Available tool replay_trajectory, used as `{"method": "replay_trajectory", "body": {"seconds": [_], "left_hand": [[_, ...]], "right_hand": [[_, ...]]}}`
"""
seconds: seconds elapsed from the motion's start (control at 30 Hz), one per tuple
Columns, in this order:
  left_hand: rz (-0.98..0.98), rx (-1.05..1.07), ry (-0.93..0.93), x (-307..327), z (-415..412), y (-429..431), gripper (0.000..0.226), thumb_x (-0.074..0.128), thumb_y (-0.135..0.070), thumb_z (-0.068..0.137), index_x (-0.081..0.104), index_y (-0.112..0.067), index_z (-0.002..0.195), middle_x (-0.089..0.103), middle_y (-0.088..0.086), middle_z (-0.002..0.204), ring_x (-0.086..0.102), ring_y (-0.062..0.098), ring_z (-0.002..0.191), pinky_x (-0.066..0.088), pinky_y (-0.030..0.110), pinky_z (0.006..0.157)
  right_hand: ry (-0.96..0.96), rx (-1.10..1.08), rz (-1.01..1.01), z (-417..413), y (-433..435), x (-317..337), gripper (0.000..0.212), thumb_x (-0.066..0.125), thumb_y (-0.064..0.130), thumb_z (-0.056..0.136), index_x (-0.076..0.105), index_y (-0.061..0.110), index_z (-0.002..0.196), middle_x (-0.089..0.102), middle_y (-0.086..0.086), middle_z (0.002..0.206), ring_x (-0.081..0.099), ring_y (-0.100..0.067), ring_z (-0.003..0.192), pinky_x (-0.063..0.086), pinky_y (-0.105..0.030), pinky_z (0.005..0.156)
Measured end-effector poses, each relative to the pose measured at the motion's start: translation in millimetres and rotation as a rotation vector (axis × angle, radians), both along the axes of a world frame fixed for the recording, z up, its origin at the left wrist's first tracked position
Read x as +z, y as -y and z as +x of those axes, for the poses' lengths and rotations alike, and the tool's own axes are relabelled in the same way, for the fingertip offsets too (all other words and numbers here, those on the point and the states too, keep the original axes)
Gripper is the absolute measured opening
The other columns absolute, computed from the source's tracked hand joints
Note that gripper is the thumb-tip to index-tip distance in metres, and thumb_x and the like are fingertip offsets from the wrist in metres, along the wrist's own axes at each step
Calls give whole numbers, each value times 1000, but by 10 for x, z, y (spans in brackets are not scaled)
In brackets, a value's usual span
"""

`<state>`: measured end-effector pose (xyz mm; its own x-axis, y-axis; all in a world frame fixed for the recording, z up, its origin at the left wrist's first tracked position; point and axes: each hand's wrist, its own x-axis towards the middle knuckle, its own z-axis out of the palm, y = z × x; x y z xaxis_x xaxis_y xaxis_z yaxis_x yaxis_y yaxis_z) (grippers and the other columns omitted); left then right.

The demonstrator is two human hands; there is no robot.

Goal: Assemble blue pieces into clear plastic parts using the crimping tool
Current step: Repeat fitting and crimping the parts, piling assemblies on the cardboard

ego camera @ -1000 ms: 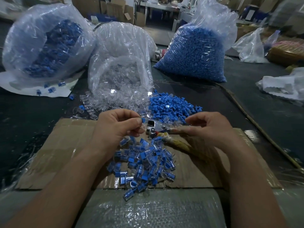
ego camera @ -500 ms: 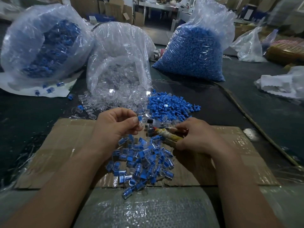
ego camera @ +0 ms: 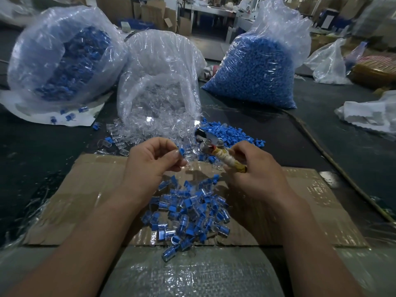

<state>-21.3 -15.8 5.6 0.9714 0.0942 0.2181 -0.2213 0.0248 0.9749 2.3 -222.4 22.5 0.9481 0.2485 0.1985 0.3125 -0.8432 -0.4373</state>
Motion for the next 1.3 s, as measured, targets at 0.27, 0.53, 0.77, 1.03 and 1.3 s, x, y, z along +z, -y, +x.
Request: {"method": "replay_trajectory", "body": {"seconds": [0.27,0.53,0.77,1.03,1.3], "left_hand": [[35,47,21,20,-4,11,17,56,5,83,60,-11,77,67,-1,64,65,9,61,51,15,57],[91,50,35,28,-16,26,21,57,7,82,60,-13,76,65,-1,63,64,5,58,51,13,57],[157,59,43,32,-23,25,23,58,6,82,60,-16,75,65,3,68,64,3,59,51,12,57],[205,103,52,8,-27,14,26,59,6,82,59,-18,74,64,-1,65,63,1,58,50,11,57],[223,116,42,13,-34,7,24,60,4,82,60,-19,74,65,-1,66,64,3,59,51,12,57]], "right_hand": [[-146,136,32,-50,-83,11,33,67,25,80,42,33,101,49,7,101,45,-11,91,35,-28,71],[-181,145,41,-52,-83,23,31,68,25,80,45,31,100,52,8,96,46,-8,83,33,-22,63],[-161,151,-20,-58,-94,27,26,65,22,81,53,31,102,55,6,97,49,-12,87,39,-29,74],[-97,106,-55,-82,-131,35,28,65,16,77,59,29,101,60,6,92,53,-14,85,47,-35,76],[-62,117,-79,-58,-110,18,39,65,21,80,57,26,118,53,8,93,49,-11,87,41,-29,75]]}}
